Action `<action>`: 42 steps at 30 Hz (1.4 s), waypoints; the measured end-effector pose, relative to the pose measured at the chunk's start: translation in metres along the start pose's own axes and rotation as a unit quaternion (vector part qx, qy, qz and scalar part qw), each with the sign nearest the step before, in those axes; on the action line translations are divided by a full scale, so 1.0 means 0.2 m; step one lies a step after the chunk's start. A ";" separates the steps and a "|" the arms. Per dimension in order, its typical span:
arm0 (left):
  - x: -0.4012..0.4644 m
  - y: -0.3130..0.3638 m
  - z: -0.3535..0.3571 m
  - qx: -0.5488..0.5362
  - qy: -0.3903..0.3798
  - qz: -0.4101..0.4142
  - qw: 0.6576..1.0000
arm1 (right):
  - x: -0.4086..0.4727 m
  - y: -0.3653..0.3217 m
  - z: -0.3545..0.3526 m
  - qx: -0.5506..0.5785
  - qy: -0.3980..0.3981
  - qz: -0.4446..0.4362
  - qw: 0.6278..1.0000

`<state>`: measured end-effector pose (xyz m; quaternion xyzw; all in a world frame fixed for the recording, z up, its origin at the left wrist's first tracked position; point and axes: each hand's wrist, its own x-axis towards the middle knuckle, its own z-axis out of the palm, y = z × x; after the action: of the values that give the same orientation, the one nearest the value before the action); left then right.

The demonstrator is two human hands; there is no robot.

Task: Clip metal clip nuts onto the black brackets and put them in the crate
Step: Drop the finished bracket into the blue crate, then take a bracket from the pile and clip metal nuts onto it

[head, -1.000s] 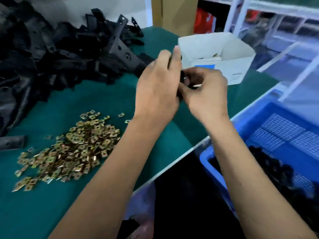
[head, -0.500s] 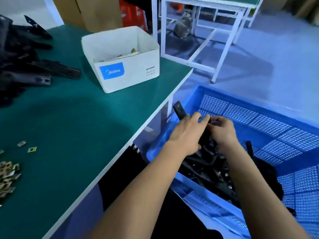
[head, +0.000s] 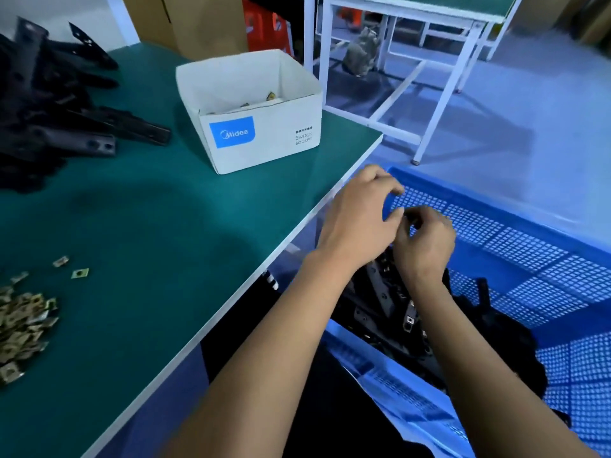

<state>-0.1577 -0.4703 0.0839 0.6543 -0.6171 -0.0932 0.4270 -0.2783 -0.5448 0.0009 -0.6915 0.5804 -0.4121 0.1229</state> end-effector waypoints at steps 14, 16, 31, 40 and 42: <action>-0.58 -0.40 -1.28 0.129 0.405 -0.105 0.899 | -0.50 -1.58 0.20 0.123 -0.321 -0.392 0.853; -0.80 -0.48 -1.49 0.200 0.484 -0.178 0.833 | -0.68 -1.75 0.26 0.098 -0.388 -0.445 0.801; -1.72 -0.81 -2.10 0.221 0.605 -0.582 0.496 | -1.55 -2.29 0.38 -0.002 -0.463 -0.568 0.681; -1.68 -0.77 -2.14 -0.066 0.855 -0.283 0.430 | -1.61 -2.36 0.35 -0.002 -0.553 -0.557 0.619; -1.70 -0.75 -2.19 -0.244 0.861 -0.178 0.410 | -1.59 -2.36 0.35 0.000 -0.581 -0.549 0.601</action>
<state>0.1606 0.0068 0.1165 0.3542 0.2543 0.2983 0.8490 0.1066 -0.1387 0.1278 -0.9736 -0.1020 0.0872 0.1847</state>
